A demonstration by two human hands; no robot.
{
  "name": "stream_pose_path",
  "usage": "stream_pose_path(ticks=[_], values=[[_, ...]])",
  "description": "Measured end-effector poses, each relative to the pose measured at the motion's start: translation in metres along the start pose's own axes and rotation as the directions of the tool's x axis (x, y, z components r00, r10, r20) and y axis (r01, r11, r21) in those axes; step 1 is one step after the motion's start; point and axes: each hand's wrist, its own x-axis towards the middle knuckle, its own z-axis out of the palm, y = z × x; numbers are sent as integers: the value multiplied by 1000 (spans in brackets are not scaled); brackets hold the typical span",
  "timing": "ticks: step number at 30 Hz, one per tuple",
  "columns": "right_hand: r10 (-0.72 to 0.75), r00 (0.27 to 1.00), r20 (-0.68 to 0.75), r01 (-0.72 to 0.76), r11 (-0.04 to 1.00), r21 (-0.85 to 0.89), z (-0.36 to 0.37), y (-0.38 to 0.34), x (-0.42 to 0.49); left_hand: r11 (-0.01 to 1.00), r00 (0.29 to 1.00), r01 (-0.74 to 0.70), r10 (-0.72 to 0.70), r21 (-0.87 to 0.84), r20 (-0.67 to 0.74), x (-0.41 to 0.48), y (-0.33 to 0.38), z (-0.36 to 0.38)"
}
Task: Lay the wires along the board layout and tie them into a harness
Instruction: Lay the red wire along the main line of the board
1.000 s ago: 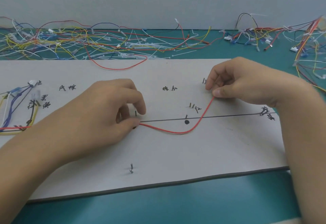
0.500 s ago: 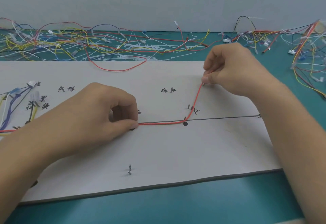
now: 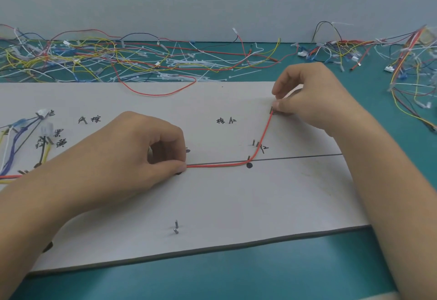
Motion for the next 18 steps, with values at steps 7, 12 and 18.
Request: stream_pose_path(ticks=[7, 12, 18], values=[[27, 1000, -1, -27, 1000, 12, 3, -2, -1, 1000, 1000, 19, -19, 3, -6, 0, 2, -1], [18, 1000, -10, -18, 999, 37, -1, -4, -5, 999, 999, 37, -37, -11, -10, -1, 1, -1], [-103, 995, 3, 103, 992, 68, -11, -11, -19, 999, 999, 35, -35, 0, 9, -3, -3, -4]])
